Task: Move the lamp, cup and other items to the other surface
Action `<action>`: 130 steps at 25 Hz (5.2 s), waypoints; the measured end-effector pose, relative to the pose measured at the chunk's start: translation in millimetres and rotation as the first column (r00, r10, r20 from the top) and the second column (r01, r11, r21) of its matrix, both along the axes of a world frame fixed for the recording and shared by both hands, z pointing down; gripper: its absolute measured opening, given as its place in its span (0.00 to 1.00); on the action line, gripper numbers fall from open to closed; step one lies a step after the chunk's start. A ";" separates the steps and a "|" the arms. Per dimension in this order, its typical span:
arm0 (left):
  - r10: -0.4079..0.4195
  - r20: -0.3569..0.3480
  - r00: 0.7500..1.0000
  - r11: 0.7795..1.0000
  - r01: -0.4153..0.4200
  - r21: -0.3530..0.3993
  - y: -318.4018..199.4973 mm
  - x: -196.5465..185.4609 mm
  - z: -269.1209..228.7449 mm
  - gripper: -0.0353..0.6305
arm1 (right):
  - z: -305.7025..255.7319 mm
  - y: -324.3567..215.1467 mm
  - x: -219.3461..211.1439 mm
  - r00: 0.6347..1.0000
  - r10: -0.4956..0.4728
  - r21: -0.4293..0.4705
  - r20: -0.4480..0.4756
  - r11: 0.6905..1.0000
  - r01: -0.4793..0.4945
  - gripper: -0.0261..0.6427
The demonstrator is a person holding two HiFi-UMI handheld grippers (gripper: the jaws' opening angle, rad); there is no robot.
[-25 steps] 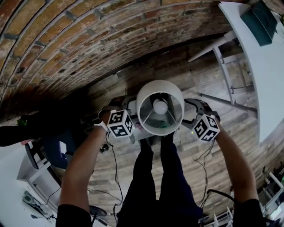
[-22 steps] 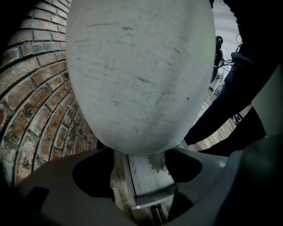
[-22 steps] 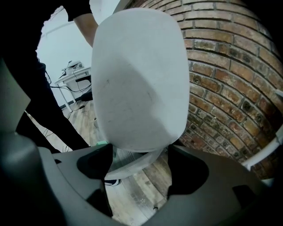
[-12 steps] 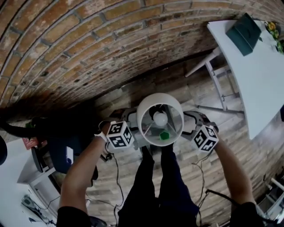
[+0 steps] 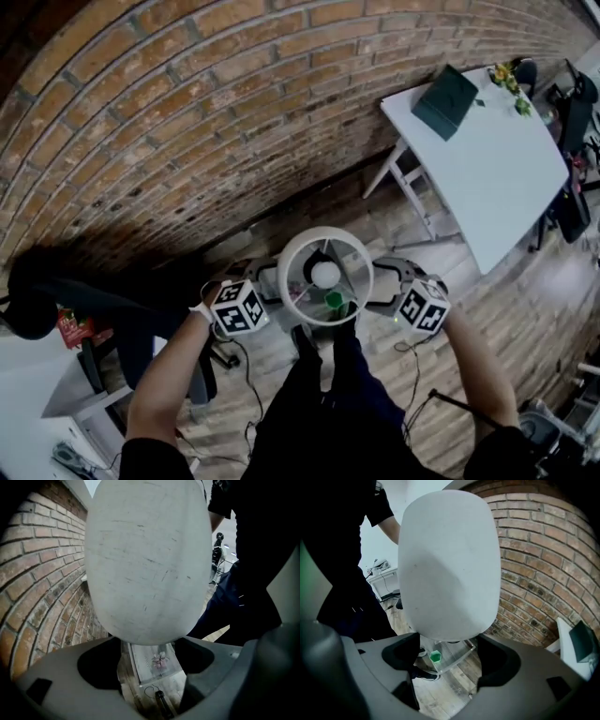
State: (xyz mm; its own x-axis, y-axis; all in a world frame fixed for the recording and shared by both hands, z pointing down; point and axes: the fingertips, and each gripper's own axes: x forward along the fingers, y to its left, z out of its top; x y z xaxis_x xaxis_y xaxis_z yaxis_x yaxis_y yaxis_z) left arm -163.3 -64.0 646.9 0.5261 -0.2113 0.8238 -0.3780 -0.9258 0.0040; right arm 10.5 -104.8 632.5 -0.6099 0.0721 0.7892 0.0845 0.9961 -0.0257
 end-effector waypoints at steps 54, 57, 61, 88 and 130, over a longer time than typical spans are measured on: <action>0.349 -0.055 0.936 0.929 -0.338 0.151 -297.8 406.2 -192.9 0.58 | -198.1 -234.8 403.4 0.939 0.335 0.094 0.073 0.935 -0.341 0.63; 0.347 -0.048 0.937 0.931 -0.338 0.139 -321.1 426.6 -185.4 0.58 | -190.2 -257.1 423.8 0.936 0.345 0.085 0.070 0.933 -0.350 0.63; 0.347 -0.025 0.938 0.931 -0.341 0.126 -350.5 447.5 -174.8 0.58 | -183.1 -285.3 444.9 0.937 0.345 0.081 0.055 0.934 -0.349 0.63; 0.188 -0.107 0.976 0.980 -0.178 0.090 -389.0 466.0 -156.0 0.58 | -166.4 -336.3 468.3 0.885 0.439 0.023 0.154 0.894 -0.447 0.61; -0.533 -0.431 0.728 0.776 0.624 0.095 31.0 92.5 -155.6 0.52 | -183.4 -27.7 105.3 0.832 0.460 0.203 0.312 0.823 -0.531 0.44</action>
